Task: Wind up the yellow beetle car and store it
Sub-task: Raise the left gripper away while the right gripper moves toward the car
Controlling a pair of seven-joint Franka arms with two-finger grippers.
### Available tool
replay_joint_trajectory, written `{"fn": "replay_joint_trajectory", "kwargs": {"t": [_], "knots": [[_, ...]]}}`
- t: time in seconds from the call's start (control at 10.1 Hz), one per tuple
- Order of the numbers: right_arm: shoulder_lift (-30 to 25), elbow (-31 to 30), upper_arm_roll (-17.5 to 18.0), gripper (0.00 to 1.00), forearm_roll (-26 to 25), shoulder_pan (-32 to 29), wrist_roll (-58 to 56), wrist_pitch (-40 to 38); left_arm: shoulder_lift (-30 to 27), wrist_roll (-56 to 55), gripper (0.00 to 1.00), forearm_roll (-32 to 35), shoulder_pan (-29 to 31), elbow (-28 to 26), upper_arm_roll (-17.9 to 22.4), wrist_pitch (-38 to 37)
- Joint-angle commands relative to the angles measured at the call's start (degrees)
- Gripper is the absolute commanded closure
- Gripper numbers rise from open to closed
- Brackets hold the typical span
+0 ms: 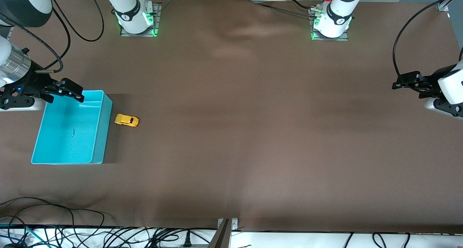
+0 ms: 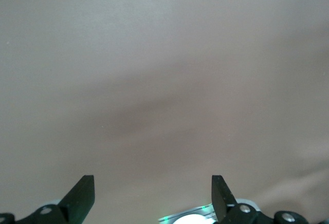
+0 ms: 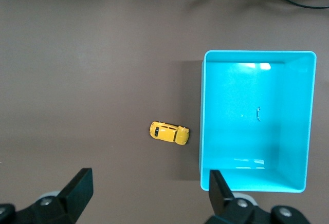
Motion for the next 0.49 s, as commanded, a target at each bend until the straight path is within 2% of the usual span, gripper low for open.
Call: {"fn": "replay_joint_trajectory", "kwargs": {"t": [0.0, 0.1, 0.2, 0.39], "knots": [[0.14, 0.31, 0.08, 0.0, 0.58, 0.06, 0.3, -0.36, -4.49, -8.5, 0.0, -0.62, -8.17, -1.59, 5.5, -0.88], [0.58, 0.31, 0.08, 0.0, 0.76, 0.06, 0.04, -0.45, -5.73, -8.88, 0.0, -1.14, -13.62, -2.64, 11.55, -0.09], [0.58, 0.13, 0.34, 0.0, 0.24, 0.15, -1.36, -1.14, -7.13, -8.62, 0.0, -2.02, -16.38, -3.08, 15.53, 0.26], [0.93, 0.22, 0.78, 0.0, -0.38, 1.2, -1.81, -1.59, -14.31, -8.53, 0.0, -2.38, -19.03, -12.0, 19.59, 5.5]]}}
